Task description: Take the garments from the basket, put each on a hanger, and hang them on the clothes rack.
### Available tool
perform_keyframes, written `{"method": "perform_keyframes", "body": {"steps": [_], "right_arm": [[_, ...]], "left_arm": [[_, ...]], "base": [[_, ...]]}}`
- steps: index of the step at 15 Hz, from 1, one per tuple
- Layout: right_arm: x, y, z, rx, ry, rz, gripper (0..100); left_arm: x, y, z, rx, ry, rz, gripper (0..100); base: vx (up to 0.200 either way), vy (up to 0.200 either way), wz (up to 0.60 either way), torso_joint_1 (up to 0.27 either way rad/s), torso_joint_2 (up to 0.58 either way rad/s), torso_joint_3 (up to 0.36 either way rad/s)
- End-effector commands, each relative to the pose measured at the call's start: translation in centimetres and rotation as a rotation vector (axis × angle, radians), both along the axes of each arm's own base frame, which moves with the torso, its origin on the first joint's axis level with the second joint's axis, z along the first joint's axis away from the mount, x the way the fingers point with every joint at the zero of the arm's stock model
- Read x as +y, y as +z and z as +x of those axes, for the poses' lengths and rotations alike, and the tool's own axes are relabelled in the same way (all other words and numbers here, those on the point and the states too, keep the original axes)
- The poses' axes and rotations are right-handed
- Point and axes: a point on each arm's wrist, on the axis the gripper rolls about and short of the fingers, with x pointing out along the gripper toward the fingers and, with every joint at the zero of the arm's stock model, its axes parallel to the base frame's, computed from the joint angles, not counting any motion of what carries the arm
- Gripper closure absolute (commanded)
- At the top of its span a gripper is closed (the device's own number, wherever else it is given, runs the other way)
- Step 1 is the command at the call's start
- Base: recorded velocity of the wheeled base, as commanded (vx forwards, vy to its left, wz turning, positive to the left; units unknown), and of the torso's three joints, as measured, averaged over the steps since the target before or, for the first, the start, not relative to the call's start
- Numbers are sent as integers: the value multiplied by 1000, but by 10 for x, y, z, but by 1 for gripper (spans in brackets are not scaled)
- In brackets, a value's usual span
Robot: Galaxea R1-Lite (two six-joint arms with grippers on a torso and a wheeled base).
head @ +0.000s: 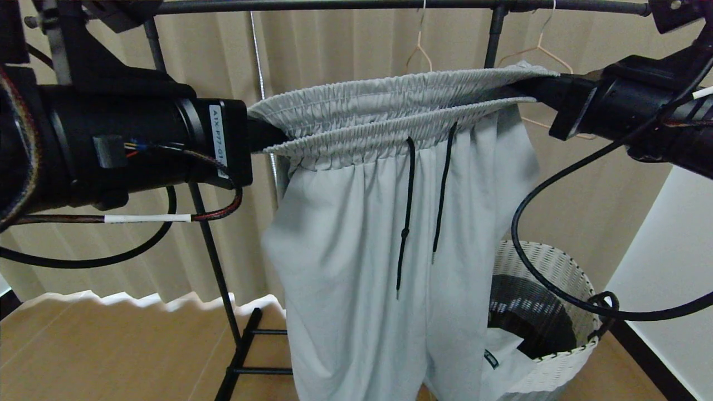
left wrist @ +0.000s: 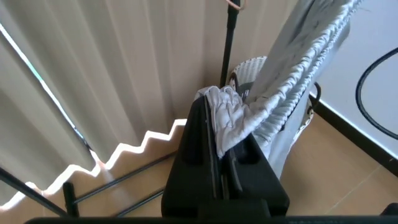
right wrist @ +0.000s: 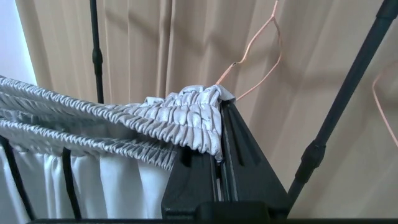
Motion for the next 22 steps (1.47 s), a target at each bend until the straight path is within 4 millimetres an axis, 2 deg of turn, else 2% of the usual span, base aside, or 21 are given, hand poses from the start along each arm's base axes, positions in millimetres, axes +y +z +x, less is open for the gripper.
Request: {"method": "perform_keyframes", "body": {"steps": [1, 3, 6, 8, 9, 11, 14, 18, 22], "right_arm": [[-5, 7, -10, -7, -6, 2, 100], [-10, 14, -22, -5, -6, -1, 100], [-20, 25, -50, -14, -5, 2, 100], [-23, 19, -58, 26, -4, -11, 100], [-23, 12, -59, 44, -4, -18, 100], [-23, -9, -60, 102, -4, -40, 100], [-21, -18, -57, 134, 5, -53, 100], [-21, -12, -57, 113, 6, -44, 100], [-21, -15, -56, 124, 6, -49, 100]], "left_arm": [[-1, 2, 3, -11, 0, 5, 100], [-6, 4, 11, -30, 8, 24, 100], [-4, 17, 32, -77, 61, 17, 100], [-10, 19, 39, -108, 64, -17, 100], [-11, 16, 40, -107, 62, -16, 100], [-13, -2, 40, -62, 56, 27, 100], [-13, -18, 40, -21, 56, 59, 100], [-9, -10, 35, -44, 55, 42, 100], [-8, -8, 33, -49, 56, 38, 100]], "base": [[0, 0, 0, 0, 0, 0], [0, 0, 0, 0, 0, 0], [0, 0, 0, 0, 0, 0], [0, 0, 0, 0, 0, 0], [0, 0, 0, 0, 0, 0], [0, 0, 0, 0, 0, 0], [0, 0, 0, 0, 0, 0], [0, 0, 0, 0, 0, 0], [0, 0, 0, 0, 0, 0]]}}
